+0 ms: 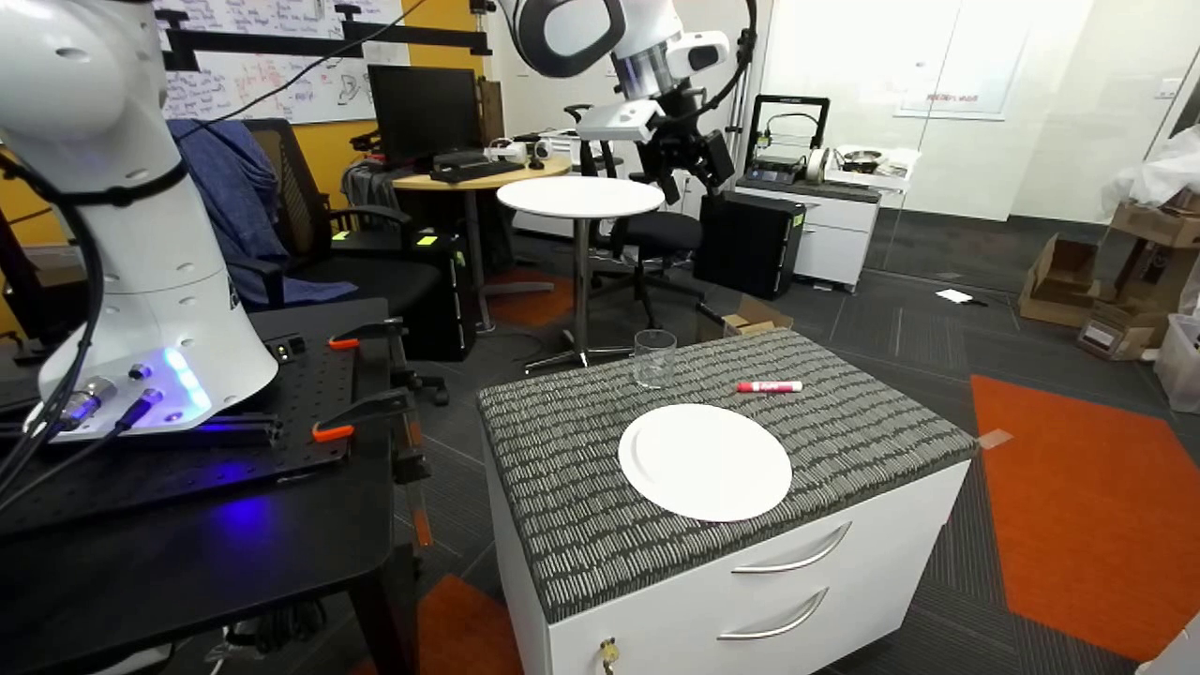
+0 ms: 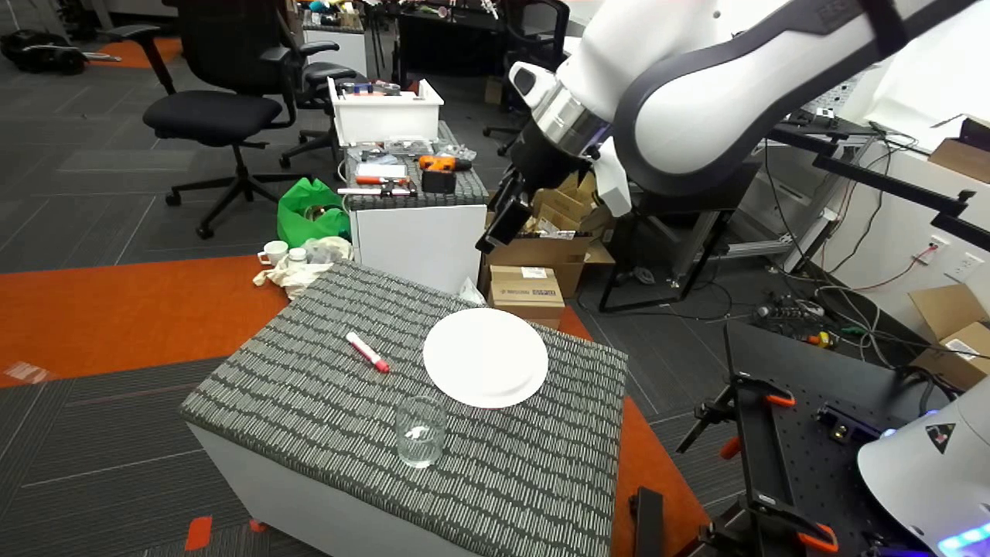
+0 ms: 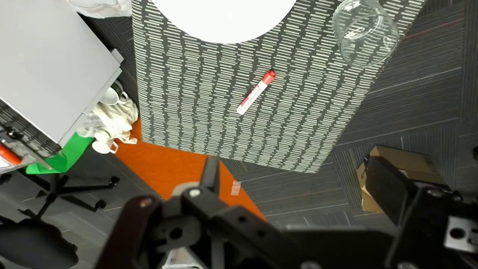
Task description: Put the orange sharpie in the cup
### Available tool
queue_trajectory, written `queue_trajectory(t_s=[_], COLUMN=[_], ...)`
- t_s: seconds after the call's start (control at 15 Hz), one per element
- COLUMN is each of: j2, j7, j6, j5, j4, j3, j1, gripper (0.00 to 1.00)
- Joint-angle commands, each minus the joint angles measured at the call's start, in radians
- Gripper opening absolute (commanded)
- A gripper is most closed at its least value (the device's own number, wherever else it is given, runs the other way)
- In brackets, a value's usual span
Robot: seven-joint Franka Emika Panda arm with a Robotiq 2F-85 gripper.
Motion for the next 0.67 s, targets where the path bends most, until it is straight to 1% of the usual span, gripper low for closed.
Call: queue_trajectory(t_s=[0.0,0.07,0.13,0.2,0.27,0.4,0.6], j2=[0.101,0.121,0.130,0.132,0.108,0.120,0.121], j7=[0.021,0.024,0.081,0.074,0.089,0.098,0.096], j6=[-0.058,-0.077,-0.099,-0.138,-0.065,-0.072,-0.072], j5=[0.020,0.021,-0.052,-0.042,-0.085,-0.109,-0.112], j4=[0.121,0.144,0.162,0.176,0.117,0.129,0.128], j3=[0.001,-0.001,0.094,0.118,0.126,0.158,0.165], j1=[-0.011,-0.013,-0.115,-0.139,-0.140,-0.175,-0.183], gripper=[1.00,1.00,1.00,1.00,1.00,1.00,1.00])
